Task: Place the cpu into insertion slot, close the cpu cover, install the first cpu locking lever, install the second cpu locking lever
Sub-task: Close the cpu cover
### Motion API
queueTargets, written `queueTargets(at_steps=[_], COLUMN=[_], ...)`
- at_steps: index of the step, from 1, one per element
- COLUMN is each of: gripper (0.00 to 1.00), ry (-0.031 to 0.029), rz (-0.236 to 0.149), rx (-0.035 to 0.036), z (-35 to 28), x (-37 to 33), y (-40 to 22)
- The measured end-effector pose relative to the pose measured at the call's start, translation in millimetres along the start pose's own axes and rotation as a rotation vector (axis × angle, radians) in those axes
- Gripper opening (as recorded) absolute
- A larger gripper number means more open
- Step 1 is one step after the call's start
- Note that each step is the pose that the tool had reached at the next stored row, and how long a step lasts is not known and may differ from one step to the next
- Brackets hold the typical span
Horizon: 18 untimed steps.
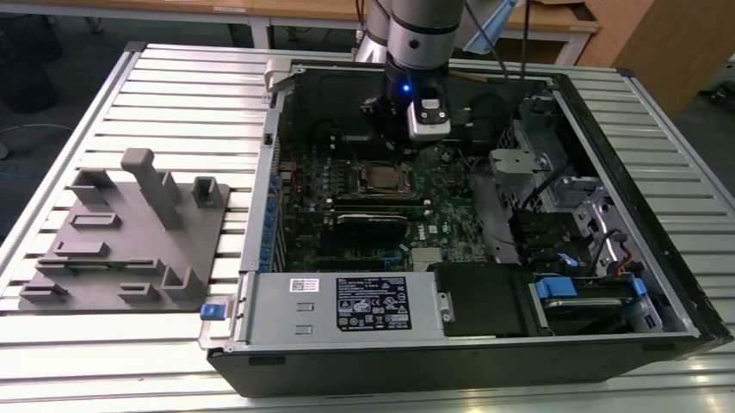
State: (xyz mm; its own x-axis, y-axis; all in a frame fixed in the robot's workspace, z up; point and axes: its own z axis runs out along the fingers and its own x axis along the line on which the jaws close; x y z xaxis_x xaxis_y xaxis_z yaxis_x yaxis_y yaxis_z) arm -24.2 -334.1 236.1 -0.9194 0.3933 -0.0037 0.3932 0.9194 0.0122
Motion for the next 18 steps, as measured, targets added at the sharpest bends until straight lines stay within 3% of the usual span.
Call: queueTargets(at_steps=[11, 18], gripper=[0.10, 0.10], ry=[0.0024, 0.0024], rz=[-0.196, -0.205], rx=[-0.0007, -0.0012], z=[1.9, 2.7], x=[0.0, 0.2], y=[0.0, -0.1])
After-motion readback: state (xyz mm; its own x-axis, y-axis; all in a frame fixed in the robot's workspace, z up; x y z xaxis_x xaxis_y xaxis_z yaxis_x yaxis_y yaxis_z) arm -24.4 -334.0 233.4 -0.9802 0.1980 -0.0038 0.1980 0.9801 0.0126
